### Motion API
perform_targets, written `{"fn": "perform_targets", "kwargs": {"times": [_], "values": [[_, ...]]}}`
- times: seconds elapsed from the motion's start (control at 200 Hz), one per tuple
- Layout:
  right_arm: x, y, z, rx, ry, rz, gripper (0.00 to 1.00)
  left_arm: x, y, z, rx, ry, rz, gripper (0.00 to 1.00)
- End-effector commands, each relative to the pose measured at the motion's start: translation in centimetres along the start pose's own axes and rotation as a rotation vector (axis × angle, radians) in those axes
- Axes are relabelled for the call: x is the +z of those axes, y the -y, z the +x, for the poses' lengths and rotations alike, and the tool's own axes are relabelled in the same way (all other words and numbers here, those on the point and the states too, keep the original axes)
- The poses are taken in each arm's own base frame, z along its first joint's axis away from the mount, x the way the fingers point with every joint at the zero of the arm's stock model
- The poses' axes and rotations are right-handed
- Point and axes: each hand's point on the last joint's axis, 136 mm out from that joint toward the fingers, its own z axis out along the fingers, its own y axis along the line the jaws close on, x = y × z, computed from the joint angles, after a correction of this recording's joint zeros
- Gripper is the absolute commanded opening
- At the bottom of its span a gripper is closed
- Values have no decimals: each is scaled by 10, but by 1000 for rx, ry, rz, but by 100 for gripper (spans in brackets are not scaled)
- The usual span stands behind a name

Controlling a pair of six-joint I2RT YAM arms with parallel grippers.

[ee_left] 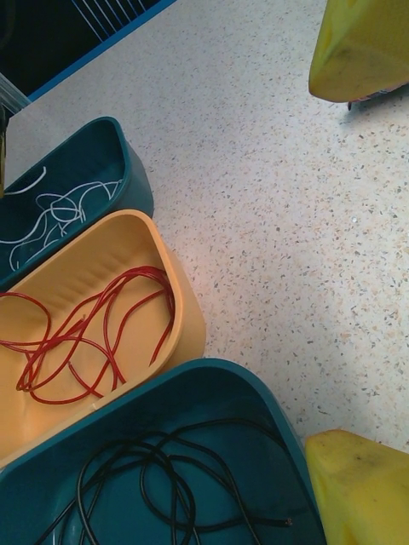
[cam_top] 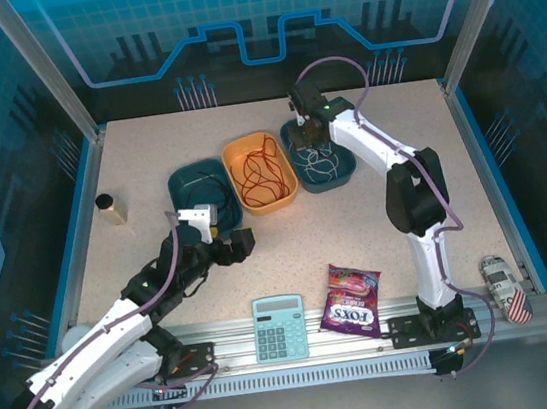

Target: Untangle the cables

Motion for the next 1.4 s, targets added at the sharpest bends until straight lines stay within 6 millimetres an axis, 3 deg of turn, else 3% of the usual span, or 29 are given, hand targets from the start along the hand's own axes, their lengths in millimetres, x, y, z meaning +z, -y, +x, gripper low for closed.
{"fn": "perform_targets", "kwargs": {"times": [0.0, 0.155, 0.31, 0.45, 0.56, 0.72, 0.836, 0.916, 1.186, 1.396], "values": [[0, -16, -2, -24, -5, -70, 0, -1, -6, 0, 3, 7, -24, 99], [6, -10, 3, -7, -18, -51, 5, -2, -6, 0, 5, 4, -26, 99], [10, 11, 10, 41, -48, 22, 19, -5, -8, 0, 3, 4, -34, 99], [0, 20, 12, 57, -38, 36, 36, -7, -9, -1, 4, 7, -40, 99], [-21, 25, 12, 51, 0, 50, 48, -11, -11, -6, 12, 20, -60, 99], [-59, 41, 27, 74, 101, 56, 63, -25, -28, -20, 46, 85, -165, 99], [-84, 63, 47, 107, 168, 87, 81, -37, -42, -26, 83, 120, -242, 99], [-97, 80, 63, 129, 205, 113, 100, -43, -53, -30, 99, 154, -296, 99], [-142, 134, 103, 159, 394, 275, 100, -74, -98, -50, 141, 308, -527, 99], [-148, 159, 140, 90, 529, 408, 100, -73, -134, -53, 153, 389, -620, 99]]}}
